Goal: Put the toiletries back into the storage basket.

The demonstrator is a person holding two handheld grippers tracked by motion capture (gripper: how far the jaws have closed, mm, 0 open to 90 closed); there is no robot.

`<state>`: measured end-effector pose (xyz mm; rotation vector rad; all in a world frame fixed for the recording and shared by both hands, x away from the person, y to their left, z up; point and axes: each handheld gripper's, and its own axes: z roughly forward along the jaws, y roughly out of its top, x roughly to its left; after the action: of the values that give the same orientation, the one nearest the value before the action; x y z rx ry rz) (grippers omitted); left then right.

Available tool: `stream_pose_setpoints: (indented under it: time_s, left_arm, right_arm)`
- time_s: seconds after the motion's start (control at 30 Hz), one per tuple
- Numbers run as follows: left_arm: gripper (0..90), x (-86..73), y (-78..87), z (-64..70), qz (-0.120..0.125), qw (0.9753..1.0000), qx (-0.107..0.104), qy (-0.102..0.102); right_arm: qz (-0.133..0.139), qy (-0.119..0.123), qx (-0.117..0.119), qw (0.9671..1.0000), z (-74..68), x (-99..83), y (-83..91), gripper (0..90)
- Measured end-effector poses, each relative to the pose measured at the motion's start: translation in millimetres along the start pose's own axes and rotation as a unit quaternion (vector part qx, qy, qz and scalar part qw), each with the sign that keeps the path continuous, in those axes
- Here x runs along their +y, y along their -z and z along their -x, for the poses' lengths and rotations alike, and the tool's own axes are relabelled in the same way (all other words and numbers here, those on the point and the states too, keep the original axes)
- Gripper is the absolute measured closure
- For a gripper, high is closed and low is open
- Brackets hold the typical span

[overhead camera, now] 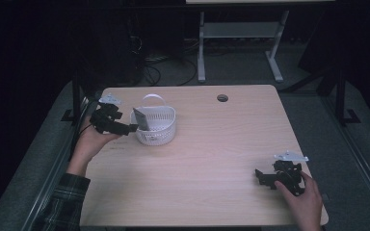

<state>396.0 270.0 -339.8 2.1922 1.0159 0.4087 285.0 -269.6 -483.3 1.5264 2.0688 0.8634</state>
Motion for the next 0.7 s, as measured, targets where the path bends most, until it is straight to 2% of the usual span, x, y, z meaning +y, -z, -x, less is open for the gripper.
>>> stream_pose_setpoints:
  time_s: [0.1, 0.33, 0.4, 0.7]
  left_arm:
    - [14.4, -11.3, 4.0, 4.6, 0.007, 1.0000, 0.003, 0.001]
    - [14.5, -26.5, 9.7, 12.4, 0.016, 0.9998, 0.007, 0.000]
    - [14.5, -36.7, 9.6, 18.0, 0.016, 0.9997, 0.015, -0.006]
    - [14.6, -65.7, 7.8, 29.8, 0.027, 0.9994, 0.018, -0.009]
  right_arm:
    - [0.000, 0.000, 0.000, 1.0000, 0.0, 0.0, 0.1, 0.0]
    - [0.000, 0.000, 0.001, 1.0000, 0.1, 0.0, 0.0, 0.0]
    - [0.000, 0.000, 0.000, 1.0000, 0.0, 0.0, 0.0, 0.0]
    - [0.000, 0.000, 0.000, 1.0000, 0.0, 0.0, 0.0, 0.0]
